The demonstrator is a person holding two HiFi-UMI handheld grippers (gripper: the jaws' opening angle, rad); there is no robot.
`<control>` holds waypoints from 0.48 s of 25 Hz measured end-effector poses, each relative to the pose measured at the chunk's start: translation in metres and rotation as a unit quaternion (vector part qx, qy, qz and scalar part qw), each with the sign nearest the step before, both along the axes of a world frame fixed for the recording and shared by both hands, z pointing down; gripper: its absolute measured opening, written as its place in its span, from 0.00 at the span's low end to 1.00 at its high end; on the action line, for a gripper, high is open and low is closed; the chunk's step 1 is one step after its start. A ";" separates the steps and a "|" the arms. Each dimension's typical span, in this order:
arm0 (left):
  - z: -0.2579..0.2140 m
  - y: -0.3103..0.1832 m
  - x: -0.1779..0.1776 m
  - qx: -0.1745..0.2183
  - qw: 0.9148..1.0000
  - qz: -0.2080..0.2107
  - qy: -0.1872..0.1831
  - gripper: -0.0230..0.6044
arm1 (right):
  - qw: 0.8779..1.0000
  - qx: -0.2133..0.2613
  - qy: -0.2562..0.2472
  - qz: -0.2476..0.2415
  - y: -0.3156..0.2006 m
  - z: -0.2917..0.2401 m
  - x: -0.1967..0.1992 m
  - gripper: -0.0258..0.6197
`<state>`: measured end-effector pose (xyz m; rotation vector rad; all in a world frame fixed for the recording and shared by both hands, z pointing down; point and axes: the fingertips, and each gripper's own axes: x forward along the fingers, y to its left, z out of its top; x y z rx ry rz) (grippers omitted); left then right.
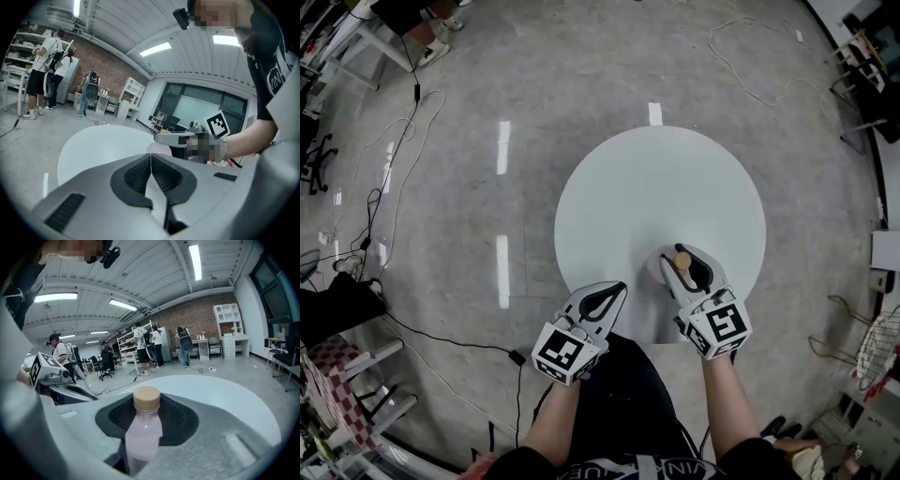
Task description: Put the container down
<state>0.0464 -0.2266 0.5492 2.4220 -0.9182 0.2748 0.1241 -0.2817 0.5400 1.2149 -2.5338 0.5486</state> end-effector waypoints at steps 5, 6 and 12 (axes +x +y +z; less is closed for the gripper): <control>0.004 -0.006 -0.005 -0.003 1.000 -0.007 0.003 0.06 | 1.000 0.009 0.010 -0.003 -0.011 0.003 -0.004 0.24; 0.005 -0.006 -0.004 -0.005 1.000 -0.007 0.003 0.06 | 1.000 0.009 0.012 -0.003 -0.012 0.005 -0.004 0.24; 0.011 -0.002 -0.005 -0.012 1.000 -0.008 0.006 0.06 | 1.000 0.016 0.024 -0.002 -0.017 0.009 -0.004 0.24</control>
